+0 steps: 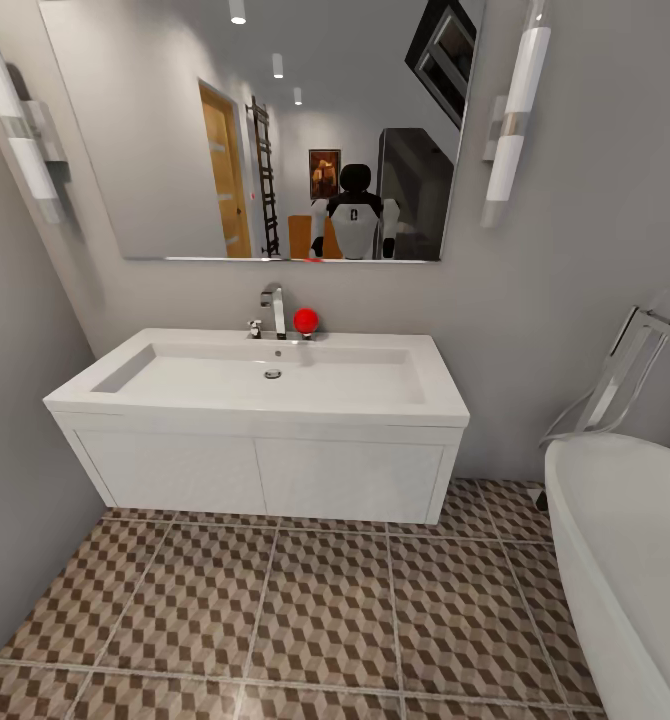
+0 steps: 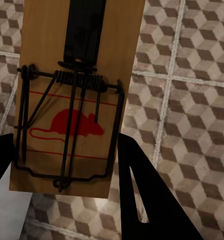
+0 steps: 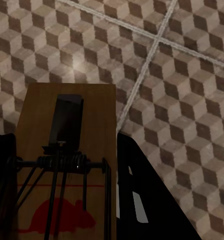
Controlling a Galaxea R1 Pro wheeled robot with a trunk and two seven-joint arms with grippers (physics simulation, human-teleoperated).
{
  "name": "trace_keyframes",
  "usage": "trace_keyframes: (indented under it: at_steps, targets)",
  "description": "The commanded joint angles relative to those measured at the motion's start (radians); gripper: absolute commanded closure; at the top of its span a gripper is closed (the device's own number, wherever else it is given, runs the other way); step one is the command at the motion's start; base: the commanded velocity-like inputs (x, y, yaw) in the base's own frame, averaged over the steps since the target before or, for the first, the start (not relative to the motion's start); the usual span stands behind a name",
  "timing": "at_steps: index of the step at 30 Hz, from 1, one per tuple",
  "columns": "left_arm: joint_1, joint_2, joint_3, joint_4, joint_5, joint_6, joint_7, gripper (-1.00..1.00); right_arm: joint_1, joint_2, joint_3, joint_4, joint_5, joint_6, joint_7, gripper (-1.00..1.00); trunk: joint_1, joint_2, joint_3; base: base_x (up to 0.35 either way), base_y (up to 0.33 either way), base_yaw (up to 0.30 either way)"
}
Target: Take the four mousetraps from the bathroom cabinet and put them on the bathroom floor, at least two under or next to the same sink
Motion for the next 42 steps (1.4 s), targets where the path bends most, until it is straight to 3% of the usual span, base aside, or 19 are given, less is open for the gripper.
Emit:
trace_keyframes:
  at_steps: [1,28,33,39,42]
  targets:
    - [-0.001,0.0,-0.008,0.001,-0.002,-0.002,0.009,1.0,0.0,0.0,-0.004,0.0,-0.004,-0.002,0.008,1.0,0.0,0.0,-0.001,0.0,0.0,0.0]
    - [-0.001,-0.003,-0.008,0.001,-0.001,-0.002,0.008,1.0,0.0,0.001,-0.003,0.0,-0.004,-0.002,0.008,1.0,0.0,0.0,-0.001,0.0,0.0,0.0]
    - [0.0,-0.01,-0.007,0.001,0.0,-0.002,0.007,1.0,0.0,0.001,-0.002,0.0,-0.003,-0.002,0.008,1.0,0.0,0.0,-0.001,0.0,0.0,0.0]
    - [0.0,-0.047,-0.006,-0.001,0.0,-0.002,0.007,1.0,-0.002,0.005,-0.007,-0.005,-0.005,-0.003,0.008,1.0,0.0,0.0,-0.001,0.0,0.0,0.0]
    - [-0.002,-0.044,-0.003,-0.004,0.001,-0.004,0.006,1.0,-0.036,0.007,-0.009,-0.044,-0.004,-0.003,0.008,1.0,0.0,0.0,-0.001,0.0,0.0,0.0]
